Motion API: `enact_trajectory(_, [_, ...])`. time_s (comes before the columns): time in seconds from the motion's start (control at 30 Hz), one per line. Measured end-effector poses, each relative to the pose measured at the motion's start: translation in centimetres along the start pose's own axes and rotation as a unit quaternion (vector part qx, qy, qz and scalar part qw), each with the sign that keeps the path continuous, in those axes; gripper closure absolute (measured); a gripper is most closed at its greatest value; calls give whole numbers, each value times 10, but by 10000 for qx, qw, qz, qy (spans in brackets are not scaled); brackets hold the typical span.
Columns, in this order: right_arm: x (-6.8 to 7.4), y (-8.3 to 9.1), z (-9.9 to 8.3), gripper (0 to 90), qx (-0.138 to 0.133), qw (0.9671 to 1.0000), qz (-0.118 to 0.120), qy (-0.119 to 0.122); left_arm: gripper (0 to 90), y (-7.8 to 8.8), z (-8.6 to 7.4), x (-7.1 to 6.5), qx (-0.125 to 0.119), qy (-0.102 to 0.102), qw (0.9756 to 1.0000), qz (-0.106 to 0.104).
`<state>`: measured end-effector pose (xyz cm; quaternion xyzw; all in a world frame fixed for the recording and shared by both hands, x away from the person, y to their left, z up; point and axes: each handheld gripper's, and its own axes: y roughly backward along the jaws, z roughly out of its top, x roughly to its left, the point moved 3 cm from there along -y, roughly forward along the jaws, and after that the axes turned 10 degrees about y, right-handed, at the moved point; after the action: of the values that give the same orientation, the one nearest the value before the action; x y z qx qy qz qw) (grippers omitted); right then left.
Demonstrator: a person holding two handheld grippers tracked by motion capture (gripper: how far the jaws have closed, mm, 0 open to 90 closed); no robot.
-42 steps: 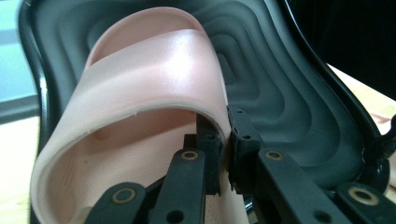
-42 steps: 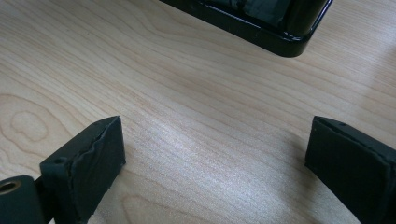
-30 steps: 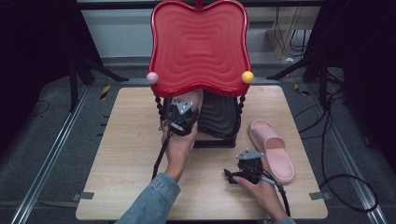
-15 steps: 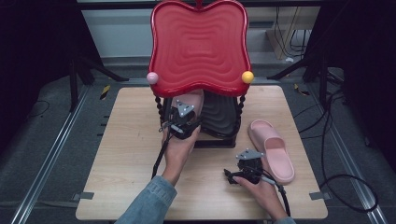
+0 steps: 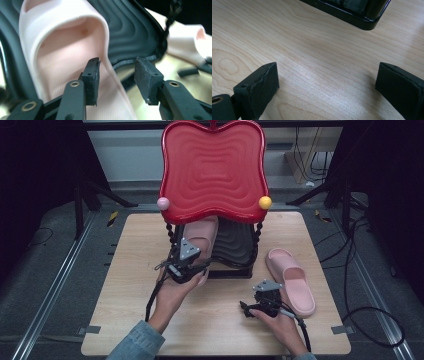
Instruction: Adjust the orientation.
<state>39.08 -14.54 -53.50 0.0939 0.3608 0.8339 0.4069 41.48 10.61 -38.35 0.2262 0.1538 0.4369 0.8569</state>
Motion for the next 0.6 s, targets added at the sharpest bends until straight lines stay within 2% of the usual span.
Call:
enact_trajectory(0.03, [0, 0, 0, 50, 0, 10000, 0, 0, 589, 0, 0, 0, 0, 0, 10000, 0])
enact_trajectory(0.07, [0, 0, 0, 50, 0, 10000, 1, -2, 603, 6, -4, -1, 143, -61, 9996, -241])
enact_trajectory(0.1, [0, 0, 0, 50, 0, 10000, 1, -2, 623, 6, -4, -1, 143, -61, 9996, -241])
enact_trajectory(0.13, [0, 0, 0, 50, 5, 10000, -4, -7, 643, 14, -9, -2, 366, -378, 9981, -321])
enact_trajectory(0.2, [0, 0, 0, 50, 2, 10000, -4, -7, 698, 19, -12, -4, 492, -578, 9962, -418])
enact_trajectory(0.23, [0, 0, 0, 50, 2, 10000, -4, -7, 719, 19, -12, -4, 492, -578, 9962, -418])
enact_trajectory(0.27, [0, 0, 0, 50, 9, 10000, -16, -17, 758, 24, -16, -7, 670, -813, 9934, -454])
enact_trajectory(0.3, [0, 0, 0, 50, 10, 10000, -18, -17, 777, 24, -16, -7, 670, -813, 9934, -454])
enact_trajectory(0.33, [0, 0, 0, 50, 8, 10000, -18, -15, 802, 26, -18, -8, 726, -902, 9921, -483])
enact_trajectory(0.4, [0, 0, 0, 50, 9, 10000, -18, -15, 837, 30, -24, -11, 874, -1056, 9882, -688])
enact_trajectory(0.47, [0, 0, 0, 50, 8, 10000, -17, -15, 873, 33, -29, -14, 1039, -1278, 9825, -870])
enact_trajectory(0.57, [0, 0, 0, 50, 9, 10000, -18, -18, 899, 36, -38, -19, 1242, -1610, 9753, -865])
enact_trajectory(0.6, [0, 0, 0, 50, 7, 10000, -21, -18, 900, 36, -41, -19, 1298, -1624, 9743, -871])
